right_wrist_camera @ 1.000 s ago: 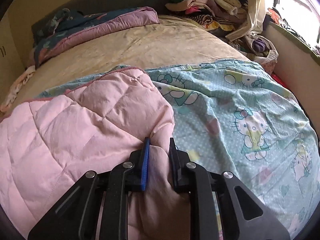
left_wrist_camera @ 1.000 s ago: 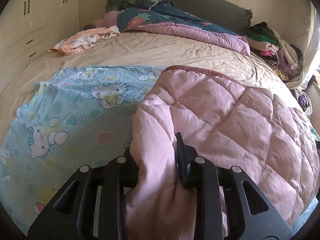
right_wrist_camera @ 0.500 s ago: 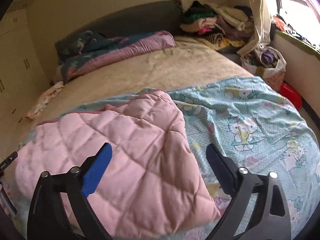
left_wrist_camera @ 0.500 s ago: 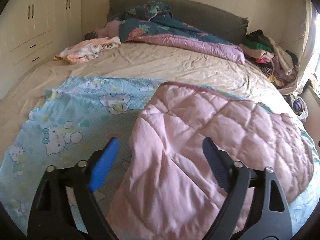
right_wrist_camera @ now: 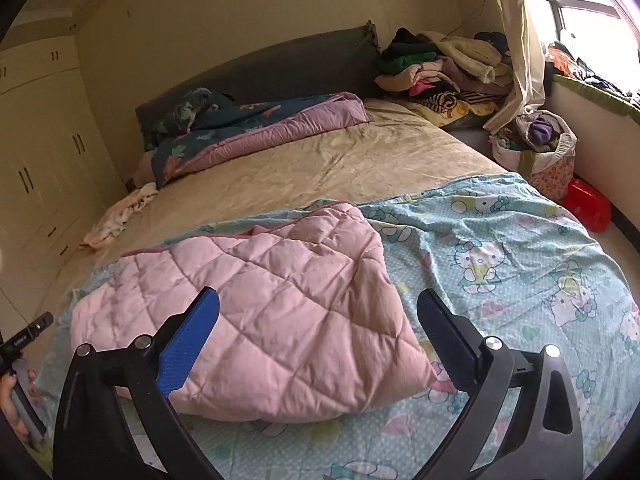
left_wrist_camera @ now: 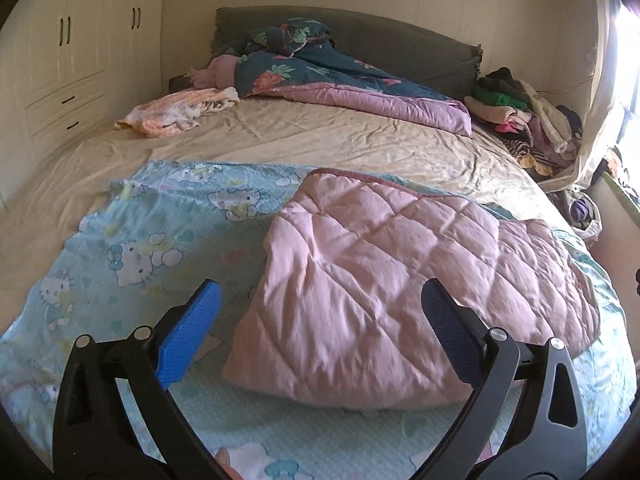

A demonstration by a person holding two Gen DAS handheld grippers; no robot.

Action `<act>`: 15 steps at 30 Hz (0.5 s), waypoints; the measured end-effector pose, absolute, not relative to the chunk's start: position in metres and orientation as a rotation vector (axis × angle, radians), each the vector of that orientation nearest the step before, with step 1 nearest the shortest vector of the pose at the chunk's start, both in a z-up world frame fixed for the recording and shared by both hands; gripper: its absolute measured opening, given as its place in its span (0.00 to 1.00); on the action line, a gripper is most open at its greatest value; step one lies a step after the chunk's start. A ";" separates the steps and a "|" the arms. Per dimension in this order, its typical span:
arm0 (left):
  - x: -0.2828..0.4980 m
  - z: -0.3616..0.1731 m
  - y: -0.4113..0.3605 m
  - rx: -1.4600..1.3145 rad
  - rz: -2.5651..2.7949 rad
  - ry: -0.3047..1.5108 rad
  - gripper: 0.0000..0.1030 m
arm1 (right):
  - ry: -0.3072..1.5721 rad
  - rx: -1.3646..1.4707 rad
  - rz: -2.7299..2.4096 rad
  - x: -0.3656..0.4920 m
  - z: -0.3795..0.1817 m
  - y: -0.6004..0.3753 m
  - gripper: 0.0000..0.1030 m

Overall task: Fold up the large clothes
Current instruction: 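Open both tools and release the folded pink jacket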

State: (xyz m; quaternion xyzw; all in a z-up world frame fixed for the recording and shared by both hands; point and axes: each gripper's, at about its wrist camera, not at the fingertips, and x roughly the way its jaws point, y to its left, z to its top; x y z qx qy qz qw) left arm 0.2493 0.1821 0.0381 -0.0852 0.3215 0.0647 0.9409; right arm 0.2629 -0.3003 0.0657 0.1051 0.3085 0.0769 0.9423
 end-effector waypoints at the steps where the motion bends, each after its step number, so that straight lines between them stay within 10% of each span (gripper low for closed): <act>1: 0.246 0.038 0.181 -0.174 0.129 0.658 0.91 | 0.627 0.216 0.157 0.260 0.066 -0.300 0.96; 15: 0.213 0.013 0.160 -0.153 0.125 0.708 0.91 | 0.649 0.245 0.172 0.224 0.050 -0.299 0.96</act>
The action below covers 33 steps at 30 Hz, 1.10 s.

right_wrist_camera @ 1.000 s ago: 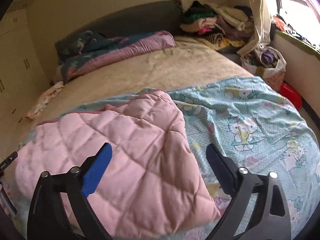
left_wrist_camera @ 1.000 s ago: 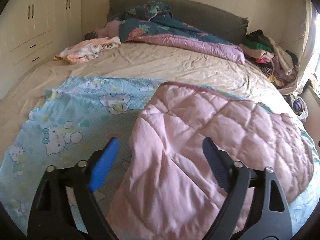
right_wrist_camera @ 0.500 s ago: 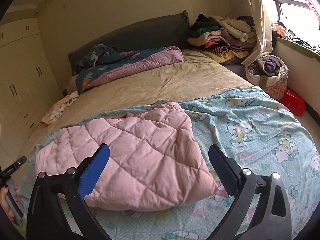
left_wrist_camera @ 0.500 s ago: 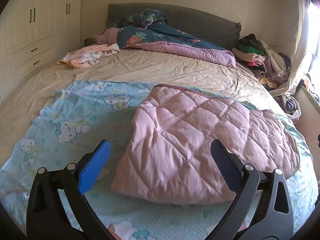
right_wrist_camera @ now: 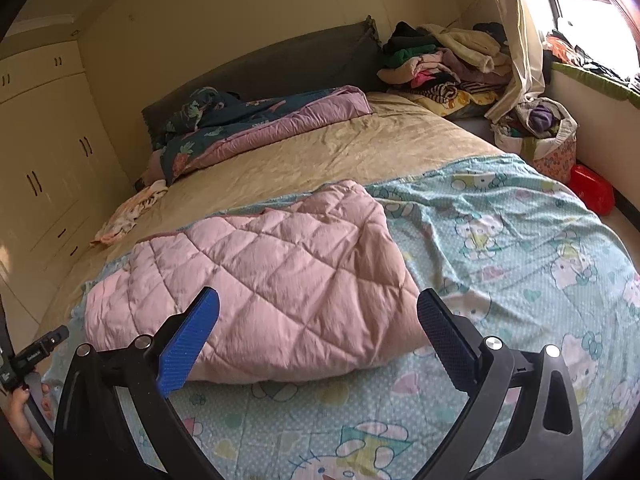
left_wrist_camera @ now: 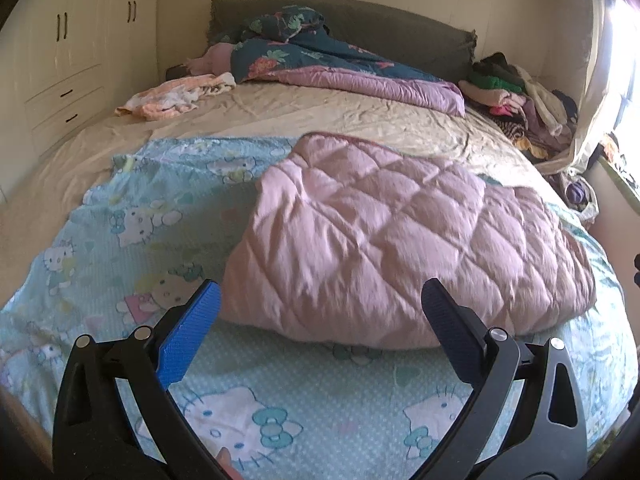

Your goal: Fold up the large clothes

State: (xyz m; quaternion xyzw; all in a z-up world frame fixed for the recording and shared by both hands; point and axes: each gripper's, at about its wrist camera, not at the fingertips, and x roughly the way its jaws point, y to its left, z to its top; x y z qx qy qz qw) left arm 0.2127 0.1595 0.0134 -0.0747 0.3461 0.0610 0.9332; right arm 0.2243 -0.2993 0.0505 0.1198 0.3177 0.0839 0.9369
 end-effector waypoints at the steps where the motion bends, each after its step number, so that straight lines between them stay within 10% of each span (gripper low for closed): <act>1: 0.212 0.011 0.159 -0.153 0.126 0.713 0.91 | 0.658 0.245 0.173 0.223 0.047 -0.299 0.96; 33: 0.240 -0.058 0.185 -0.580 0.056 0.865 0.91 | 0.870 0.431 0.099 0.255 -0.039 -0.304 0.96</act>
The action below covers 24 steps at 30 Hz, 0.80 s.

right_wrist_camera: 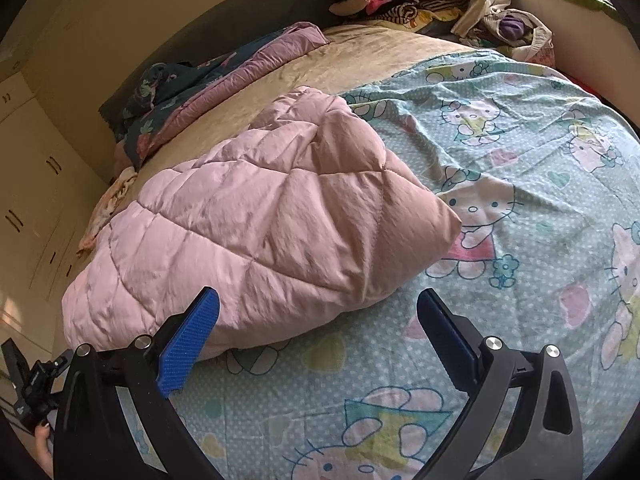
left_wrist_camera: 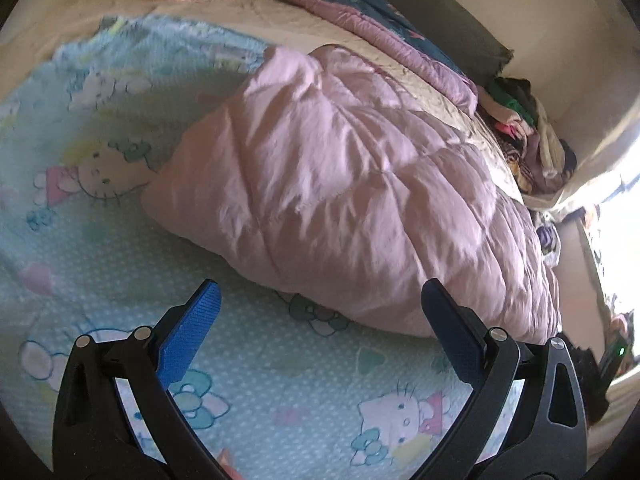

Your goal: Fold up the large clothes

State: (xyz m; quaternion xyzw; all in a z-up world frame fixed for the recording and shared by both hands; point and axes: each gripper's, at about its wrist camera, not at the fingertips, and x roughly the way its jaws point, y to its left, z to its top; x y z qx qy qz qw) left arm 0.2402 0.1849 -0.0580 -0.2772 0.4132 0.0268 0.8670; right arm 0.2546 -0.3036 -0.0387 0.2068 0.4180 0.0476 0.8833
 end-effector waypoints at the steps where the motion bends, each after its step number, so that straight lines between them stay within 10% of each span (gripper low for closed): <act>1: 0.243 -0.060 0.186 -0.600 0.056 0.860 0.91 | 0.876 0.436 0.100 0.257 -0.041 -0.304 0.96; 24: 0.301 -0.103 0.204 -0.865 0.039 0.825 0.92 | 0.911 0.680 0.157 0.318 -0.094 -0.312 0.96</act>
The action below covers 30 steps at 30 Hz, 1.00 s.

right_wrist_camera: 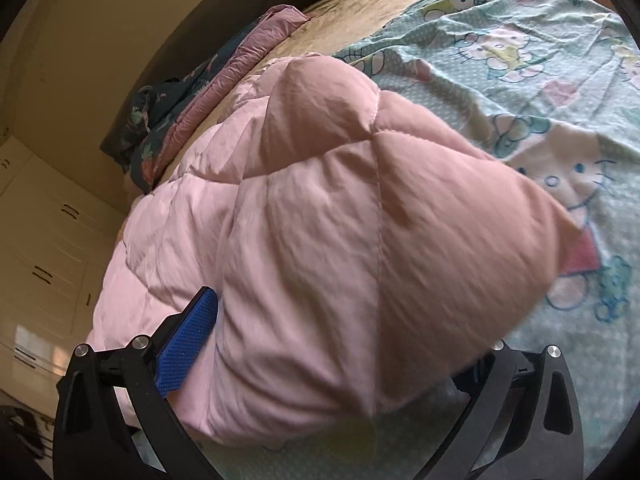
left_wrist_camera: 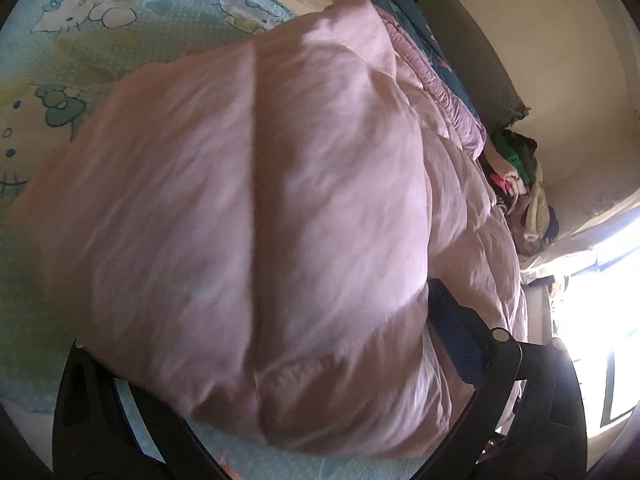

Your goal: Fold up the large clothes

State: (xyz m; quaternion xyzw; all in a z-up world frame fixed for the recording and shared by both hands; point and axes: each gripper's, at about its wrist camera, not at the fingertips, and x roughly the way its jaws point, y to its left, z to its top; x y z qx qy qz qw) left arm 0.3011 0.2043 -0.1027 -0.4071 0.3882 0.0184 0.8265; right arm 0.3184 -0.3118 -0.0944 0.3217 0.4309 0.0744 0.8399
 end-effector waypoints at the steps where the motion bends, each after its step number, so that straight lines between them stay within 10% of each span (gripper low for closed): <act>1: 0.303 -0.103 0.204 -0.864 0.039 0.820 0.92 | 0.908 0.685 0.161 0.321 -0.095 -0.311 0.96; 10: 0.308 -0.096 0.202 -0.800 0.050 0.803 0.87 | 0.897 0.630 0.221 0.327 -0.090 -0.305 0.78; 18: 0.307 -0.068 0.195 -0.661 0.037 0.765 0.50 | 0.821 0.394 0.252 0.322 -0.054 -0.279 0.41; 30: 0.304 -0.018 0.185 -0.522 0.015 0.700 0.37 | 0.728 0.207 0.273 0.312 0.002 -0.250 0.32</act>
